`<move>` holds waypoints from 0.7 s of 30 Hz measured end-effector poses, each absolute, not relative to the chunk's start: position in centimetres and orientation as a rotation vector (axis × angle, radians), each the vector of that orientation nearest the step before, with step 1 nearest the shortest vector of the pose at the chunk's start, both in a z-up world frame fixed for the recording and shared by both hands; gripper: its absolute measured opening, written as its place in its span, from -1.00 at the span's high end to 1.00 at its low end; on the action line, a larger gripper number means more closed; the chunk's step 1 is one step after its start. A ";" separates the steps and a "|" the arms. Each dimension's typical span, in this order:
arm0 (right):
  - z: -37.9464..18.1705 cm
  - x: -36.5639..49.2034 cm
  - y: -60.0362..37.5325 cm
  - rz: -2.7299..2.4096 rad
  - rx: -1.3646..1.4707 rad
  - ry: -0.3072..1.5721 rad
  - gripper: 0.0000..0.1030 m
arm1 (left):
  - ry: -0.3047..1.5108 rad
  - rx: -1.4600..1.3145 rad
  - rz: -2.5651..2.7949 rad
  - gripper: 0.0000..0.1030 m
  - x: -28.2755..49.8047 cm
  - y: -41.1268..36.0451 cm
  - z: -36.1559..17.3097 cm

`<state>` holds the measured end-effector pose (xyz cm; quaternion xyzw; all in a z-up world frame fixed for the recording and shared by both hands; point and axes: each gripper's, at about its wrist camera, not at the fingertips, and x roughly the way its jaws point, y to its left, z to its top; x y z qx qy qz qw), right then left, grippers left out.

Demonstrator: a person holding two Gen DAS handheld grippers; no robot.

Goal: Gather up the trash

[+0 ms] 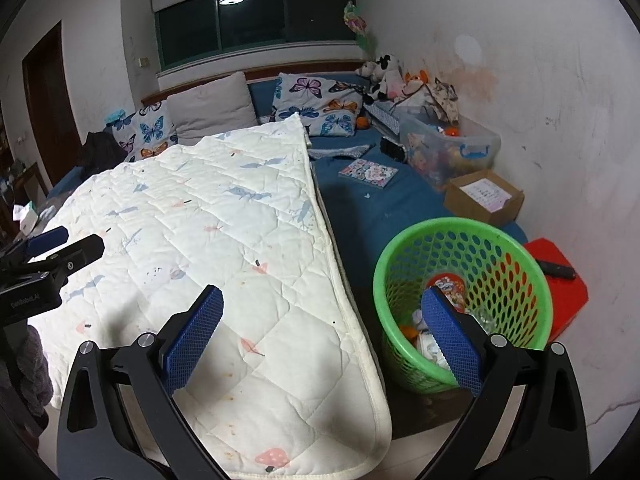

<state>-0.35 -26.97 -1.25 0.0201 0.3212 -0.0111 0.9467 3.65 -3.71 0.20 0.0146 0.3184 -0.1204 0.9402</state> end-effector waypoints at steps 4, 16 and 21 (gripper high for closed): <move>-1.4 -0.3 -26.7 -0.042 0.022 0.645 -0.91 | 0.640 0.042 -0.236 -0.86 3.5 -3.8 0.3; -1.8 -0.2 -27.2 -0.055 0.024 0.637 -0.92 | 0.645 0.036 -0.235 -0.86 3.4 -3.7 0.1; -2.0 -0.2 -27.4 -0.060 0.039 0.642 -0.92 | 0.645 0.042 -0.230 -0.86 3.4 -3.8 -0.1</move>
